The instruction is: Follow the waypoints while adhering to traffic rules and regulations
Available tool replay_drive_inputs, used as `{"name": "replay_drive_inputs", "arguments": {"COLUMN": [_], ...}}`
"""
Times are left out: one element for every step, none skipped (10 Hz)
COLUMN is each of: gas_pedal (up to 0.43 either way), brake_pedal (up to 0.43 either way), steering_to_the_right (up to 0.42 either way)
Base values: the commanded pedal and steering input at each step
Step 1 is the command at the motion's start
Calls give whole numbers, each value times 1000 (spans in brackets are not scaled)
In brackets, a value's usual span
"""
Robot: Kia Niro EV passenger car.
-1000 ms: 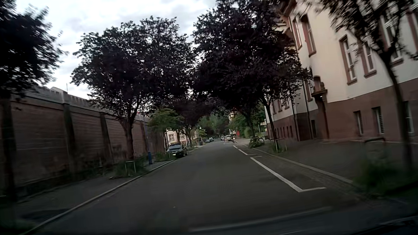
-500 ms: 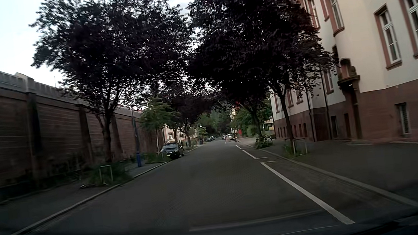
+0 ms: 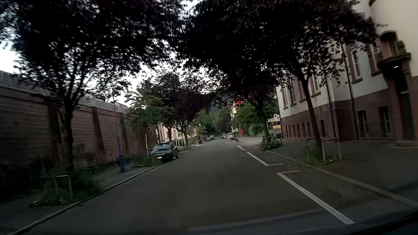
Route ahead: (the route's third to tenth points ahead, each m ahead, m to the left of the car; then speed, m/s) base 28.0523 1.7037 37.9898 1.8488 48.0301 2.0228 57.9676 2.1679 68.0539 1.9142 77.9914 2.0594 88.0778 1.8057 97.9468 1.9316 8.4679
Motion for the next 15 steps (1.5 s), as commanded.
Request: {"name": "replay_drive_inputs", "arguments": {"gas_pedal": [67,67,67,67,0,0,0,0,0,0,0,0,0,0,0], "brake_pedal": [0,0,0,0,0,0,0,0,0,0,0,0,0,0,0], "steering_to_the_right": [0,0,0,0,0,0,0,0,0,0,0,0,0,0,0]}}
